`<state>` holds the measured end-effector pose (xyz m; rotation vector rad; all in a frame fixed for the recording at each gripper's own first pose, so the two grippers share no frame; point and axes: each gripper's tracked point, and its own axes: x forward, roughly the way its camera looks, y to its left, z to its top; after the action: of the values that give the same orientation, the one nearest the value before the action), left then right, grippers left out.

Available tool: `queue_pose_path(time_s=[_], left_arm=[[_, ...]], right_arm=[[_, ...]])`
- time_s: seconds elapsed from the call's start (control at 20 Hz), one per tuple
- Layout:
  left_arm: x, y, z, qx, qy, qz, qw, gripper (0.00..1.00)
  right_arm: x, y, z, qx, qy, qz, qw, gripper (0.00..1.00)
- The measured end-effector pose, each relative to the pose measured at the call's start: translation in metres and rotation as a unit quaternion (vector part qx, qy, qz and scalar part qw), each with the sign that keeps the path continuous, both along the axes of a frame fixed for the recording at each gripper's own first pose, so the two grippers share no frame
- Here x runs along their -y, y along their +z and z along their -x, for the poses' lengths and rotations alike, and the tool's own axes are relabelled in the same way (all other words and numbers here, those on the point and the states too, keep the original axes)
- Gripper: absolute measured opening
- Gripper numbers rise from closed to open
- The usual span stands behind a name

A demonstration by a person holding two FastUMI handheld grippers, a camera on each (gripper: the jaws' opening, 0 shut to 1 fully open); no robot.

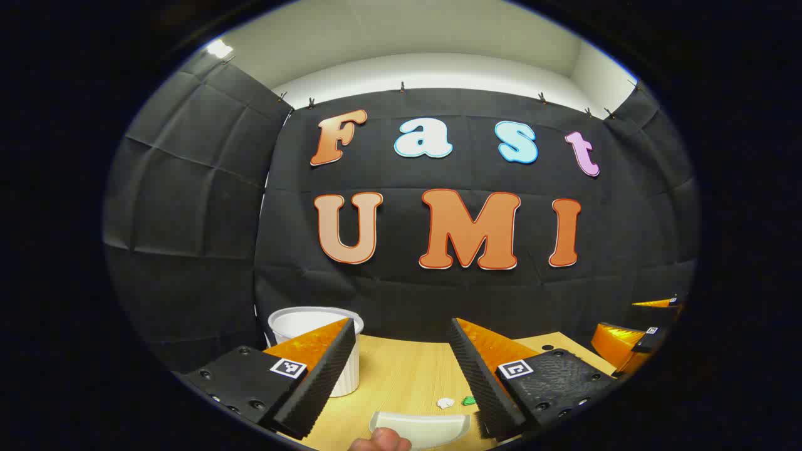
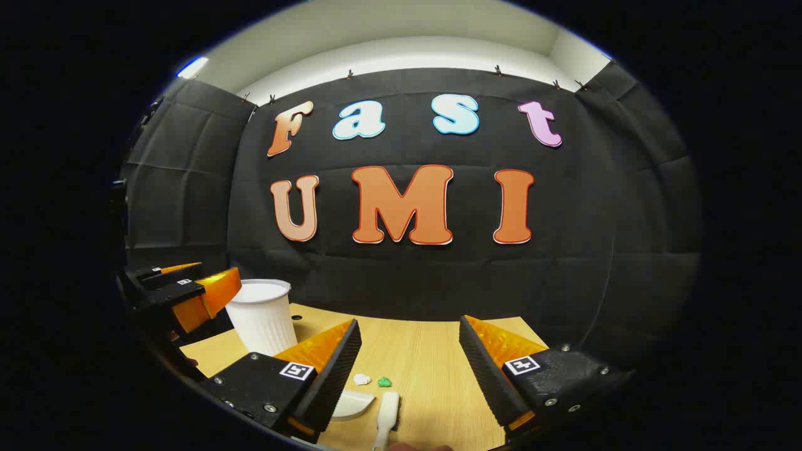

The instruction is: Pick up the small broom and dustpan from the desktop, sweep the trash into the dustpan with the broom, and then empty the trash into the garbage bin.

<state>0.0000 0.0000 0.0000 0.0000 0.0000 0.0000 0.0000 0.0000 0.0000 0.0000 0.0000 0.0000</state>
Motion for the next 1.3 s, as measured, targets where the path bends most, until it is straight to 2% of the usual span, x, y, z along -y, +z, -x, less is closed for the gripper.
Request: queue_pose_path(time_s=[0.25,0.55,1.0,1.3], left_arm=[[-0.005,0.007,-0.016,0.009,-0.035,-0.012,0.999,0.95],[-0.019,0.019,-0.018,0.044,-0.034,-0.006,0.998,0.95],[-0.006,0.007,-0.04,0.027,-0.055,-0.006,0.998,0.95],[-0.009,-0.004,-0.046,0.01,-0.05,-0.007,0.999,0.95]], right_arm=[[-0.01,0.005,-0.004,0.011,-0.027,-0.008,1.0,0.95],[-0.018,0.013,-0.005,0.03,-0.054,-0.004,0.998,0.94],[-0.005,0.006,-0.014,0.023,-0.082,0.007,0.996,0.94],[-0.008,0.0,-0.026,0.014,-0.075,0.008,0.997,0.95]])
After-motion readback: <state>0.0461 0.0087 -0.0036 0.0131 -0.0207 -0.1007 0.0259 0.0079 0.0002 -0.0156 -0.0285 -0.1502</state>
